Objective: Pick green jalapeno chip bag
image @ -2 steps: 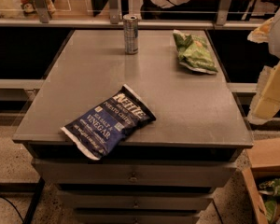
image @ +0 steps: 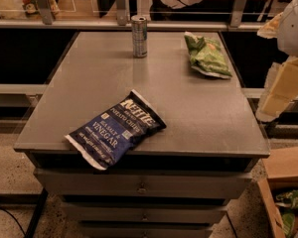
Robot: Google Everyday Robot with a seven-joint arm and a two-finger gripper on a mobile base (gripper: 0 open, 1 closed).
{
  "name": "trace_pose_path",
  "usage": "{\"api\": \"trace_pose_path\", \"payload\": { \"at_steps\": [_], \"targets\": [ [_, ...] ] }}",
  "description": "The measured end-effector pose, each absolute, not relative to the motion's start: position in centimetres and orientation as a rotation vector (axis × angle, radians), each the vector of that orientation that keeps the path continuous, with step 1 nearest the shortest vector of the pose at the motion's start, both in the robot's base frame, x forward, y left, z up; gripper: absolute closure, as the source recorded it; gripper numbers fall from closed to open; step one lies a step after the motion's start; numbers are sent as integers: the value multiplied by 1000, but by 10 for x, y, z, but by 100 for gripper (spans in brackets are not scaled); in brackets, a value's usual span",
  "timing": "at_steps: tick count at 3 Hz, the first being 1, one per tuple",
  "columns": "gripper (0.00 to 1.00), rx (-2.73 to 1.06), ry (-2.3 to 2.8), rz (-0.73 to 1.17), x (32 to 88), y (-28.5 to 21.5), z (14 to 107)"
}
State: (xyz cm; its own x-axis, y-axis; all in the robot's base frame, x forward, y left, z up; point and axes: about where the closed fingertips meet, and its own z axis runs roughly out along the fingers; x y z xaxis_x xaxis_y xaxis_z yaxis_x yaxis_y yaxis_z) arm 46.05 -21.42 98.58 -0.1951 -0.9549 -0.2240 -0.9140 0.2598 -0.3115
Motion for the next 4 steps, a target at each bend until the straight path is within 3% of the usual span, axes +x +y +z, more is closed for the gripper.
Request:
{"api": "trace_pose_path", "payload": {
  "at_steps": [4],
  "targets": [
    [0, -1678, 1956, -282, 590, -196, 957]
  ]
}}
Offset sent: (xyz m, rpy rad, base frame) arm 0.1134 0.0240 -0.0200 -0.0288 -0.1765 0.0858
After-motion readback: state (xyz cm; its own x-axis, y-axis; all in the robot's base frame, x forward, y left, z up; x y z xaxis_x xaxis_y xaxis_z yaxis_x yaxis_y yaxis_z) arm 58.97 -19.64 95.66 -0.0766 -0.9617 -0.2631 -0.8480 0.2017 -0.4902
